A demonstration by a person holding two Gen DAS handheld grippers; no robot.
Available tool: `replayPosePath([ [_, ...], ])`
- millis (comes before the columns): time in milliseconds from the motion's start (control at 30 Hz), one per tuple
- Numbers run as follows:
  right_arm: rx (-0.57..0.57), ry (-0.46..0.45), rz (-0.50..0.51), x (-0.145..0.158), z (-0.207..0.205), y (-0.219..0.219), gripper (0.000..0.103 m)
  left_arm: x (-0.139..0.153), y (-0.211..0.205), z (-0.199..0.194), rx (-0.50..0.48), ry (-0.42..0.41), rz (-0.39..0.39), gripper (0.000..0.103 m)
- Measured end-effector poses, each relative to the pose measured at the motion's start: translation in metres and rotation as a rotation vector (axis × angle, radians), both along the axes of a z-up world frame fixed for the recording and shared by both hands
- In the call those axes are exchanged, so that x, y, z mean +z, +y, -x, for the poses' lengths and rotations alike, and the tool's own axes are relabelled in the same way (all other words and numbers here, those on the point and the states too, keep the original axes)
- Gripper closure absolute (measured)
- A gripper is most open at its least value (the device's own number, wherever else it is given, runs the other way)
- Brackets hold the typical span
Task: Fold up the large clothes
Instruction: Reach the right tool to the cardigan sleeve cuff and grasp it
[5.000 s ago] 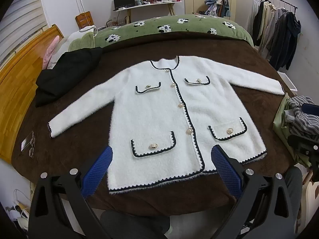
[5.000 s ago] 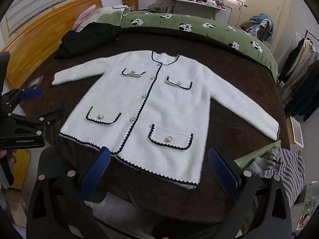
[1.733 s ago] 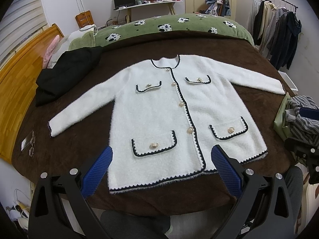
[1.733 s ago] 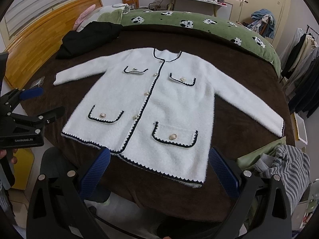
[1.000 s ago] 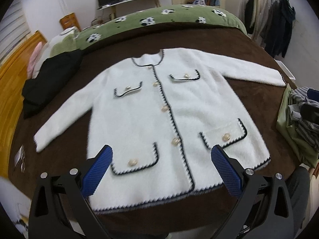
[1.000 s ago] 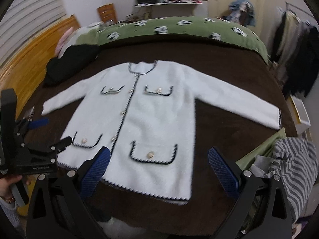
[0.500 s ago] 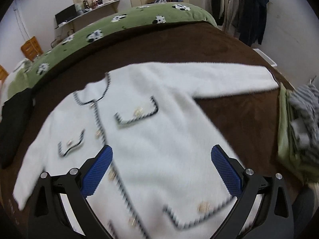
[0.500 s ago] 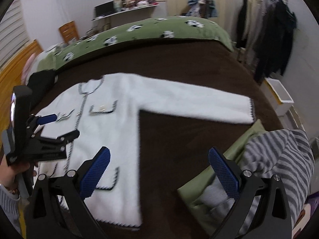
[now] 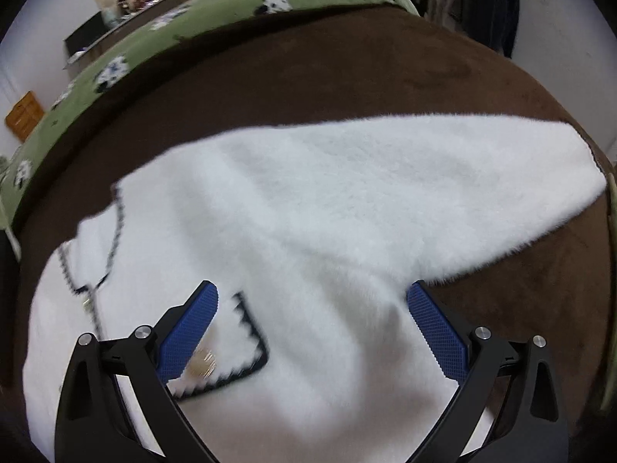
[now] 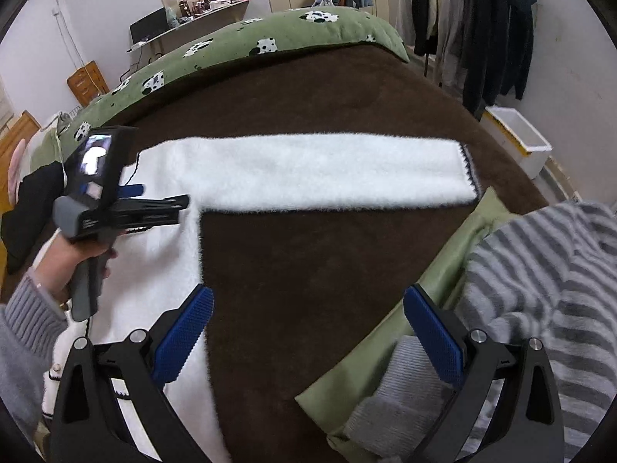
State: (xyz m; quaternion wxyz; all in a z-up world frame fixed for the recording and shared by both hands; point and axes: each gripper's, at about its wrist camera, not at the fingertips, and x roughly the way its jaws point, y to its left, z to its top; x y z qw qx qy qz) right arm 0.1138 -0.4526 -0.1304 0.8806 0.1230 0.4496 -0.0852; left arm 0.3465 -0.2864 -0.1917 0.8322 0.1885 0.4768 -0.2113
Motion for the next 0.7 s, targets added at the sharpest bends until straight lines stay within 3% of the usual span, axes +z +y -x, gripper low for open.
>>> replayPosePath([
  [167, -0.037, -0.014, -0.024, -0.016, -0.011, -0.004, 0.005, -0.025, 0.001, -0.014, 0.026, 0.051, 0.051, 0.005],
  [333, -0.132, -0.054, -0.076, -0.024, -0.035, -0.016, 0.005, -0.029, 0.004, -0.012, 0.006, 0.043, 0.081, 0.005],
  [467, -0.275, -0.109, -0.246, -0.041, -0.070, -0.046, 0.005, -0.030, 0.002, -0.014, 0.003, 0.040, 0.080, 0.005],
  [633, -0.492, -0.033, -0.308, -0.075, -0.094, -0.086, 0.005, -0.031, 0.004, -0.011, 0.004, 0.028, 0.082, 0.005],
  [700, -0.578, 0.026, -0.282, -0.086, -0.099, -0.101, 0.005, -0.032, 0.005, -0.011, 0.003, 0.028, 0.082, 0.005],
])
